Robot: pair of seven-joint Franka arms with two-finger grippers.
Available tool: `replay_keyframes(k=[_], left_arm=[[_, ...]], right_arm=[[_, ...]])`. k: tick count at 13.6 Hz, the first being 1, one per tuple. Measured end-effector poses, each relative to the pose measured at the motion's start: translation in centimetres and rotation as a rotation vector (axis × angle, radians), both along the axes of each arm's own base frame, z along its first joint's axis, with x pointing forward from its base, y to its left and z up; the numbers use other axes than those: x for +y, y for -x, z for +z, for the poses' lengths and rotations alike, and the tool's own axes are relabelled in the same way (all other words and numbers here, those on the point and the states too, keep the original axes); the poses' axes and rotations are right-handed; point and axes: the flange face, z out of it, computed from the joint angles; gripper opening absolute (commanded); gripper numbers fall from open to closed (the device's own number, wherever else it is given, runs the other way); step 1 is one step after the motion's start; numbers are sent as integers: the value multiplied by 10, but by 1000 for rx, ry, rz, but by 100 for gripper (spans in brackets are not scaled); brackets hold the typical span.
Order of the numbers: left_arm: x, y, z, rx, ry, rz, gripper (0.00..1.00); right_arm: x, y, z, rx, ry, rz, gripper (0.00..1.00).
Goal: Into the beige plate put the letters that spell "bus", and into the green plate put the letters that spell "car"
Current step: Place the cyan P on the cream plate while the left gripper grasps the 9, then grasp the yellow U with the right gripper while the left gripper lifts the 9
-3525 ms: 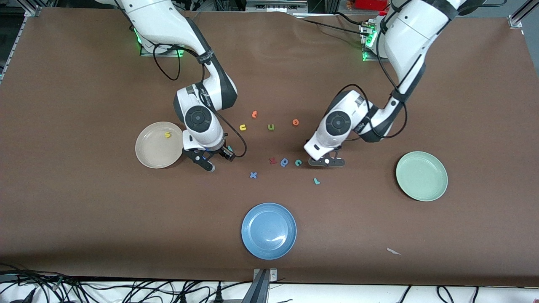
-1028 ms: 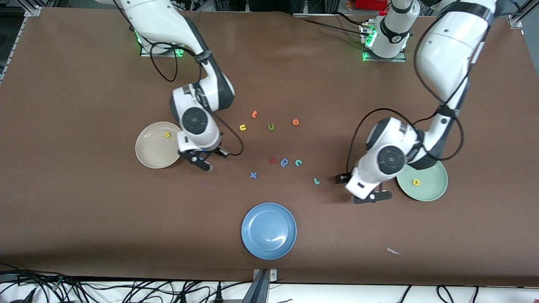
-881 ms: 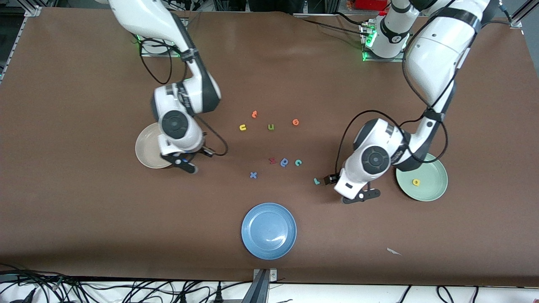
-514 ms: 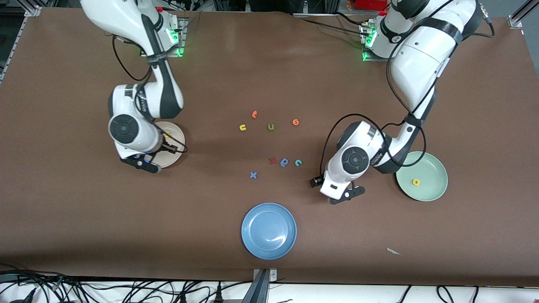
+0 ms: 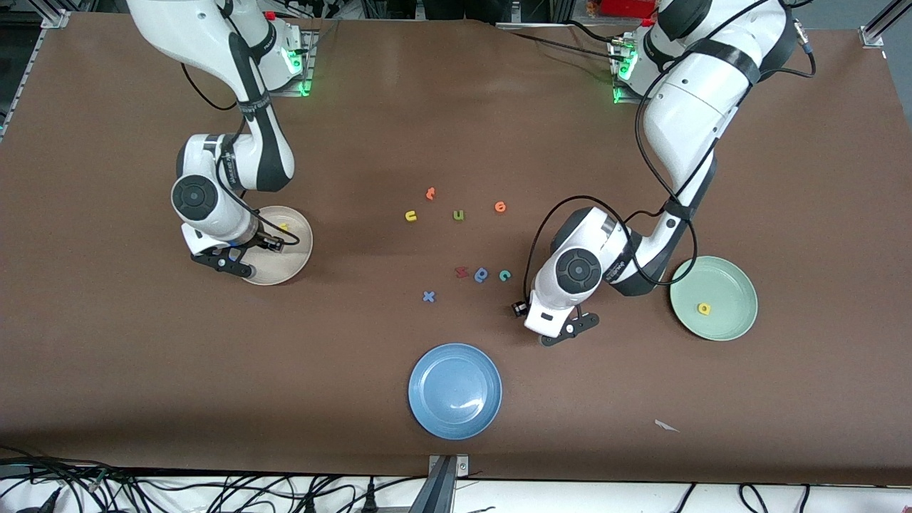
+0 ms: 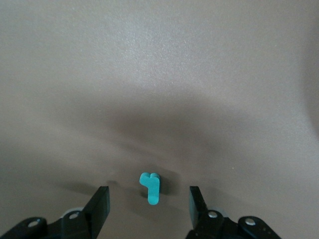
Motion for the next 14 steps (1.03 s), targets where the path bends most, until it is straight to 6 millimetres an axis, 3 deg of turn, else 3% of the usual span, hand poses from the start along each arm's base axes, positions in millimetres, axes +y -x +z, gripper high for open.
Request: replay_keyframes(k=[2,4,6,9,11,14], left_arm=[[0,-1,-2,0,0,4,55],[2,-2,-5,2,-2,7,45],[2,-3,-7,4,-2,9,35],[2,-3,-7,3,-1,10,25],[2,-3,-7,3,-1,10,20],[2,-3,-7,3,-1,10,16]], right_arm=[[19,-3,30,26,-48,-41,96],[65,2,51,18,-84,-111,95],[115,16,58,15,-95,-185,93],[180,44,52,-2,-105,-291,91],[208,57,42,-30,-115,-359,85],[246,80,14,-71,-111,-433,84]])
